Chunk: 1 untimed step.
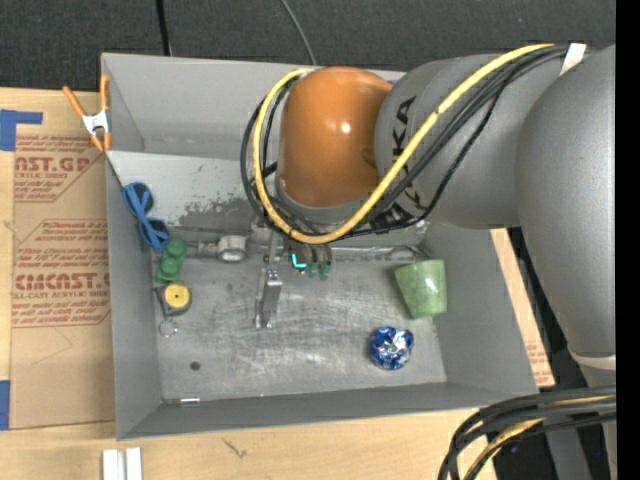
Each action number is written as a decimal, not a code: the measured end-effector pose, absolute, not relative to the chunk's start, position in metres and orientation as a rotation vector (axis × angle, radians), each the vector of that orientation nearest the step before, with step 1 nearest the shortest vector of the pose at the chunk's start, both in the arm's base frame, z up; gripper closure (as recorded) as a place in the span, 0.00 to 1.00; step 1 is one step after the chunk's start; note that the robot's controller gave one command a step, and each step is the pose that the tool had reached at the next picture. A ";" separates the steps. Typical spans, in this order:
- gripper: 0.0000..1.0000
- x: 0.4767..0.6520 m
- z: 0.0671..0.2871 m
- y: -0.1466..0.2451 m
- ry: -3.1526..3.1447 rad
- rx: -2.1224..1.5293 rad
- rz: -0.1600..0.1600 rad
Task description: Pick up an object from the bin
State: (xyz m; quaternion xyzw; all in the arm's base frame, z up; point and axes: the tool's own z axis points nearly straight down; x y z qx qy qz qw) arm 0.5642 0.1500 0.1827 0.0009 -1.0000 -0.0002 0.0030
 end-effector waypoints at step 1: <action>0.00 0.501 0.133 0.082 -3.126 0.208 0.003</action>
Offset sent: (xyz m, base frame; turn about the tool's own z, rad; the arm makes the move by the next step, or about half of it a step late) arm -0.0601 -0.0655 -0.0471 -0.1333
